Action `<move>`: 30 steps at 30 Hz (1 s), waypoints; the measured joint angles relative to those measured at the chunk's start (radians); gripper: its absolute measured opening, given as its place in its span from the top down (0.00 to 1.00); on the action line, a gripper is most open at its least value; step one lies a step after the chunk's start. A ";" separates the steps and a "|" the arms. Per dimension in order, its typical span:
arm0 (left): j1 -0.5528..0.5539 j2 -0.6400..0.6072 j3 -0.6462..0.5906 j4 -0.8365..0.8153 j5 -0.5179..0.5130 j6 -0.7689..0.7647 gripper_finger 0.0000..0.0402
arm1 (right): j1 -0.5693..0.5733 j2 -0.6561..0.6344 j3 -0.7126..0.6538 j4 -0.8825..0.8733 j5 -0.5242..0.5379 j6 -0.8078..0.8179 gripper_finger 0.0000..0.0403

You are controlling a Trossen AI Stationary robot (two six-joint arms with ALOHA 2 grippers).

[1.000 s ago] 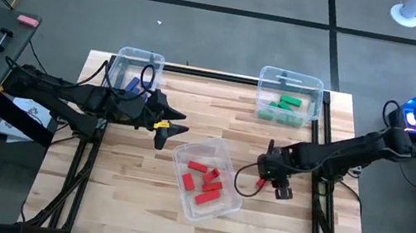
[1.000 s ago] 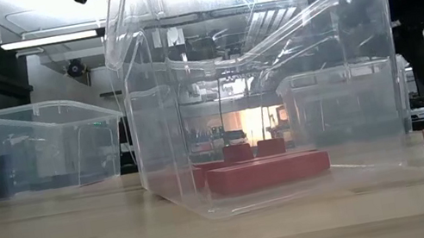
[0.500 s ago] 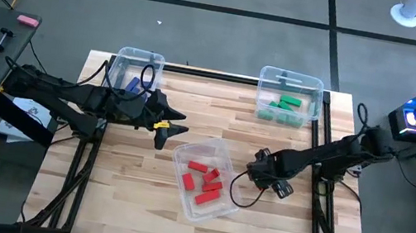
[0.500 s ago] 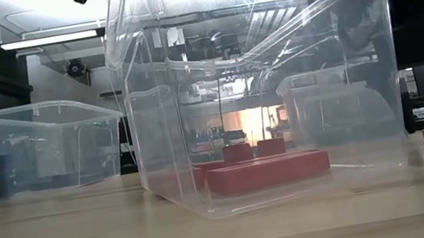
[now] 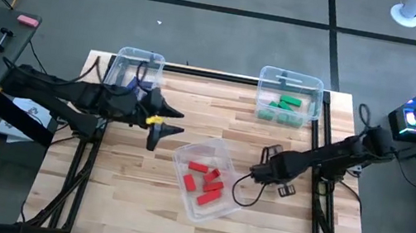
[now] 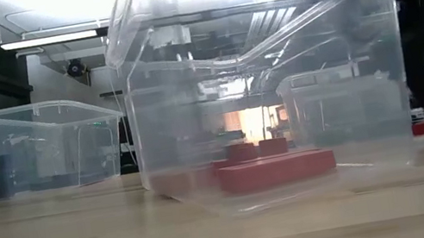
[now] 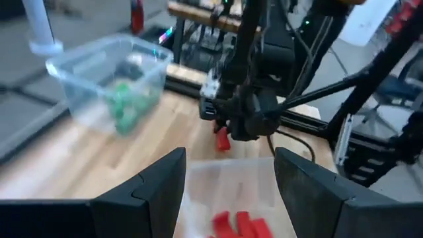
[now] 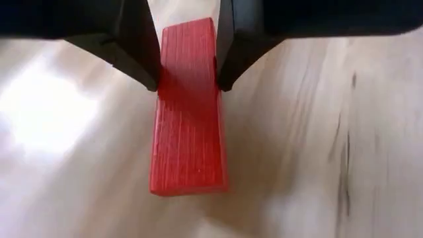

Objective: Sort blocks
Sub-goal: Put the red block into the bottom transparent bin

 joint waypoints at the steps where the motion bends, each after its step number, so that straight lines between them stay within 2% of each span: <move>1: 0.003 -0.012 0.006 -0.002 -0.006 0.042 0.46 | -0.001 -0.027 0.000 -0.034 0.004 0.044 0.73; 3: 0.015 -0.034 0.021 0.003 -0.035 0.117 0.46 | -0.001 -0.096 0.002 -0.090 0.050 0.150 0.89; 7: 0.043 -0.075 0.029 0.025 -0.142 0.194 0.46 | -0.002 -0.258 0.062 -0.129 0.165 0.381 0.98; 11: 0.072 -0.094 0.029 0.022 -0.173 0.178 0.46 | -0.007 -0.381 0.144 -0.016 0.264 0.545 0.99; 13: 0.078 -0.093 0.029 0.012 -0.168 0.153 0.46 | -0.016 -0.406 0.179 0.026 0.267 0.537 0.99; 16: 0.078 -0.087 0.029 -0.007 -0.163 0.131 0.46 | -0.032 -0.403 0.223 0.000 0.250 0.529 1.00; 19: 0.074 -0.084 0.029 -0.038 -0.150 0.094 0.46 | -0.071 -0.407 0.236 -0.032 0.244 0.672 1.00; 22: 0.074 -0.082 0.029 -0.058 -0.119 0.045 0.46 | -0.115 -0.406 0.194 -0.083 0.175 0.782 0.95; 25: 0.074 -0.079 0.029 -0.093 -0.081 -0.007 0.46 | -0.136 -0.412 0.122 -0.076 0.133 0.896 0.84; 30: 0.068 -0.080 0.029 -0.169 -0.032 -0.070 0.46 | -0.108 -0.452 -0.057 0.004 0.181 1.208 0.62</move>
